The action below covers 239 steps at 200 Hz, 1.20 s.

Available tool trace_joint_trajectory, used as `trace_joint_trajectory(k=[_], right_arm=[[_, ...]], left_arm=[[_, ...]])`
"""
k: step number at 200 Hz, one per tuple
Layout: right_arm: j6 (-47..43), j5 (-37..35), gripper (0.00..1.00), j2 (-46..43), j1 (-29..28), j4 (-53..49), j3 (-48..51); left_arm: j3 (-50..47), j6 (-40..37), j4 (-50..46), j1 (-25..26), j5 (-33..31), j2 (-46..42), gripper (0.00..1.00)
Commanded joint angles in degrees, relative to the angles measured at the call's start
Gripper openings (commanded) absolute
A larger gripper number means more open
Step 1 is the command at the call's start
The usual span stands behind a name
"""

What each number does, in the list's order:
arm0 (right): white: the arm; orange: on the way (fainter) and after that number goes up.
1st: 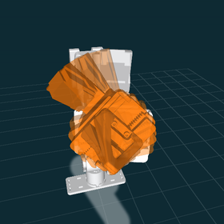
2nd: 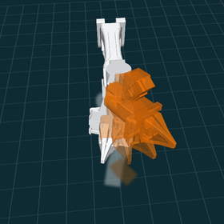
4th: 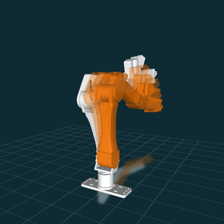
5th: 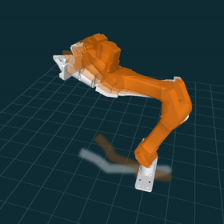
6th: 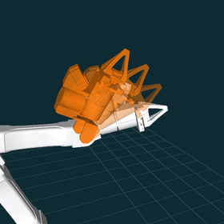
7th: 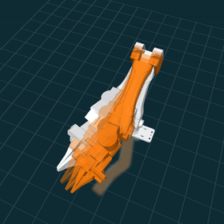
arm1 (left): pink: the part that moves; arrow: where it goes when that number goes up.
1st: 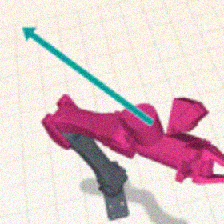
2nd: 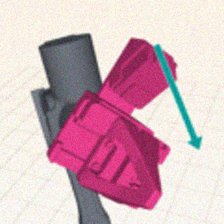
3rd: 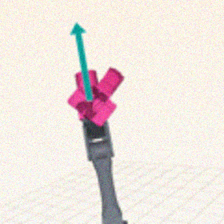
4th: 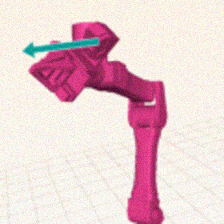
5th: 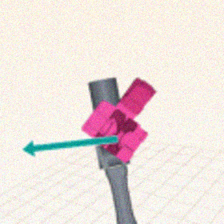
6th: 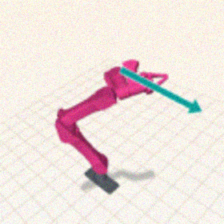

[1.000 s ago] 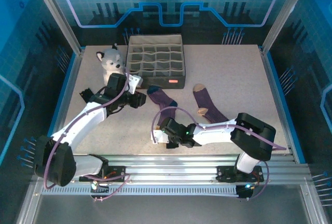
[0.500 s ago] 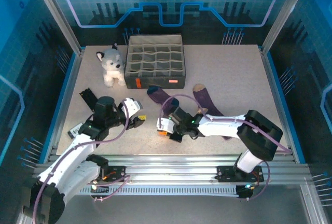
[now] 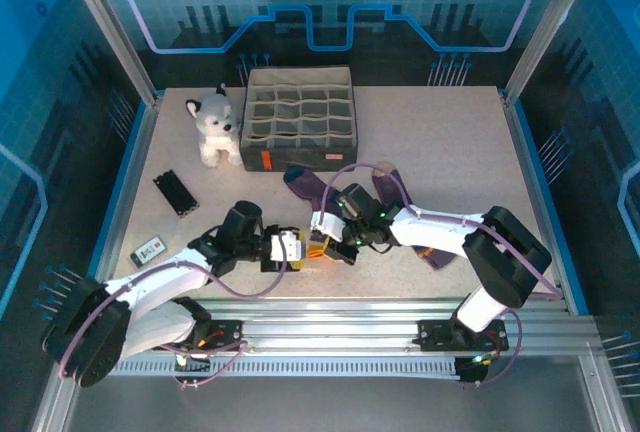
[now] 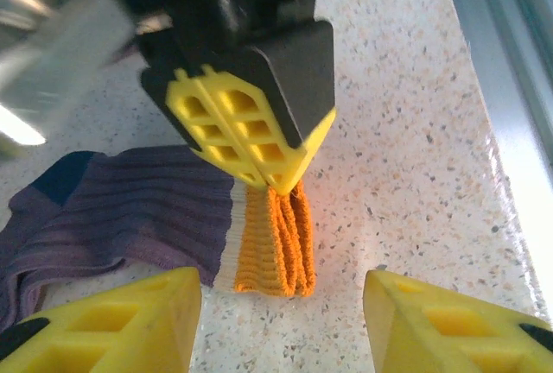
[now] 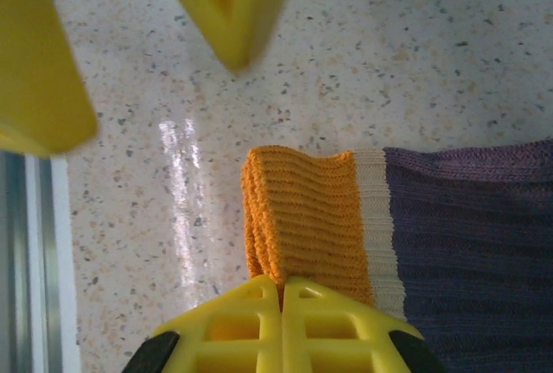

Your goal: Roll the socks

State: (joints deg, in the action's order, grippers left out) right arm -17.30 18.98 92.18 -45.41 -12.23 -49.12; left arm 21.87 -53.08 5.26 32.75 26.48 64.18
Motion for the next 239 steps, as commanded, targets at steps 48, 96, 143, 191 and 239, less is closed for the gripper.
trace_joint_trajectory(k=[48, 96, 143, 191, 239], right_arm=[[1.2, 7.2, 0.0, 1.4, 3.7, -3.0, -1.0], [1.2, 8.4, 0.0, 2.4, 4.4, -3.4, -1.0], [1.7, 10.5, 0.0, 2.4, 5.9, -3.5, -2.5], [7.2, 15.1, 0.14, 0.0, 9.2, -0.7, -1.6], [20.0, 17.8, 0.43, -12.8, 14.1, 12.8, 9.9]], left_arm=[[-2.7, -1.5, 20.2, 8.5, -13.5, 11.7, 0.56], [-0.8, -2.7, 24.0, 11.2, -18.3, 17.9, 0.59], [-0.8, -3.0, 26.3, 12.9, -21.2, 20.0, 0.26], [4.8, -2.4, 9.1, 12.5, -15.0, 16.8, 0.0], [12.2, -1.3, -6.8, 10.2, -6.5, 15.5, 0.0]])
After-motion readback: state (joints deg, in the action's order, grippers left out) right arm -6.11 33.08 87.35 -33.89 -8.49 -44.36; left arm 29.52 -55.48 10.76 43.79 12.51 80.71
